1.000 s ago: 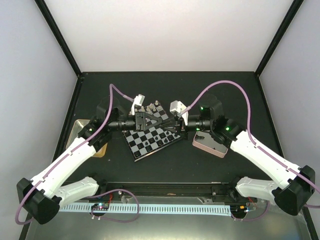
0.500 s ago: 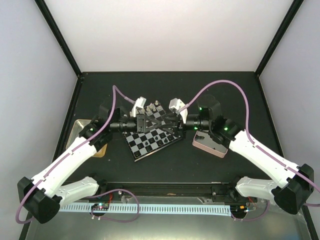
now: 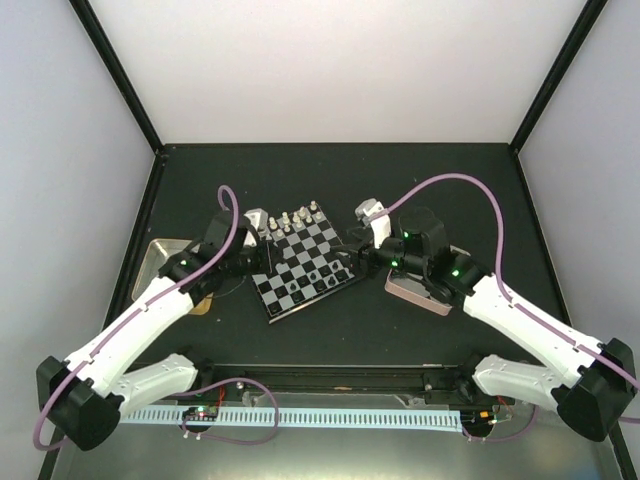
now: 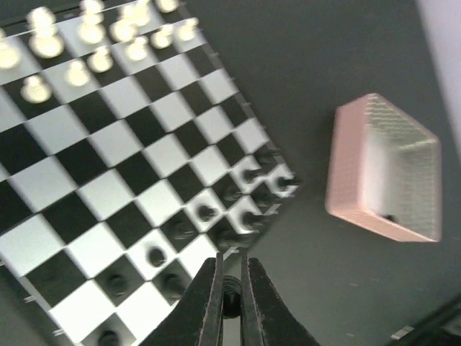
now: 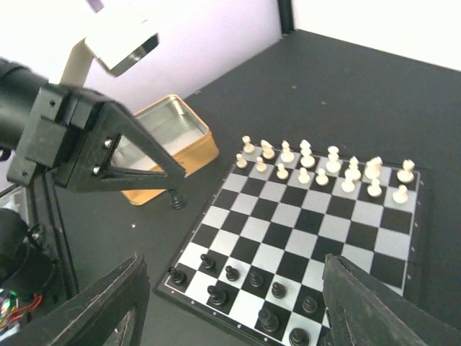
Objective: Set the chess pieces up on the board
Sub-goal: Place the chess piece on the chessboard, then pick up the chess piece from the storage box, then place the chess piece on the chessboard.
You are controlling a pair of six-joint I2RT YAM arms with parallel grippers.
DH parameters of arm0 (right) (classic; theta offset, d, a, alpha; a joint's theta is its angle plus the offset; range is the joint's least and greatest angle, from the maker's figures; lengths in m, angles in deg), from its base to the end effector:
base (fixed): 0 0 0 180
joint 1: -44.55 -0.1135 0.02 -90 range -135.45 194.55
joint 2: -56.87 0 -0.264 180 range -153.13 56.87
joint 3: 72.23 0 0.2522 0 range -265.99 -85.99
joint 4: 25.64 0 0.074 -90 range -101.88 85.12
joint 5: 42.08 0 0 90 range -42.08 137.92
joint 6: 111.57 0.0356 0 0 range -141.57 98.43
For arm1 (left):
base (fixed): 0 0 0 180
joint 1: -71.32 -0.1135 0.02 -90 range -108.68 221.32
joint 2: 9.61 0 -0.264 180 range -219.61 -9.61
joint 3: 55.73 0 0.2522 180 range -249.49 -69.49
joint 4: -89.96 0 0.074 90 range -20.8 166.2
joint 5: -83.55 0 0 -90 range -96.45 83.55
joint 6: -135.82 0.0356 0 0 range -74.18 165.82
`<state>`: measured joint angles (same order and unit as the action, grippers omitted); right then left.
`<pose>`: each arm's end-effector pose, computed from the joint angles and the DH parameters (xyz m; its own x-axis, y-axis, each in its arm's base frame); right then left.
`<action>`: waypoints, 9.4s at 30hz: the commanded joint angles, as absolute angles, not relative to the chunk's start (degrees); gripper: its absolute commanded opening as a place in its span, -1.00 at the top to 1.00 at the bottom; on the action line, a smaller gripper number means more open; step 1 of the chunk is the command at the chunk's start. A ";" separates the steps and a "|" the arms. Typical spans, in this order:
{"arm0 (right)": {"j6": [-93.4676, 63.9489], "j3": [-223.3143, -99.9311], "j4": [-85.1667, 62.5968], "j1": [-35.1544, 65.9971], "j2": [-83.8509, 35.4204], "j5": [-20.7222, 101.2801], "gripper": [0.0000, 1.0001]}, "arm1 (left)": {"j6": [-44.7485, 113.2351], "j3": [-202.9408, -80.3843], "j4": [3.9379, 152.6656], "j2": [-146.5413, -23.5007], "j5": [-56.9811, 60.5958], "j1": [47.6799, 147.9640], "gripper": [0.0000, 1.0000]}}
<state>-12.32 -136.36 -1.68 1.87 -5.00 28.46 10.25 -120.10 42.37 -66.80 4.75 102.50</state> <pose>0.1739 0.1765 0.3165 -0.4076 -0.1697 -0.8973 -0.8118 0.5173 0.2709 0.1762 -0.1147 0.2963 -0.8202 -0.1707 -0.5461 0.1934 0.8156 -0.5453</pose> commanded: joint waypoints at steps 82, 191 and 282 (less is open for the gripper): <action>13.35 -127.40 34.06 20.91 -15.21 54.98 -0.28 | 13.99 -110.34 49.87 -54.19 -6.02 101.99 0.03; 59.25 -127.74 4.24 24.68 -33.80 42.86 0.76 | 21.27 -118.28 53.16 -60.43 -10.81 101.47 -0.01; 13.70 -144.92 12.40 4.71 -21.10 39.56 0.90 | 19.96 -114.49 58.86 -67.90 -2.92 108.58 -0.26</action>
<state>17.63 -142.30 9.22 7.71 -22.51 24.04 21.59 -115.64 63.27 -74.69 13.23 108.91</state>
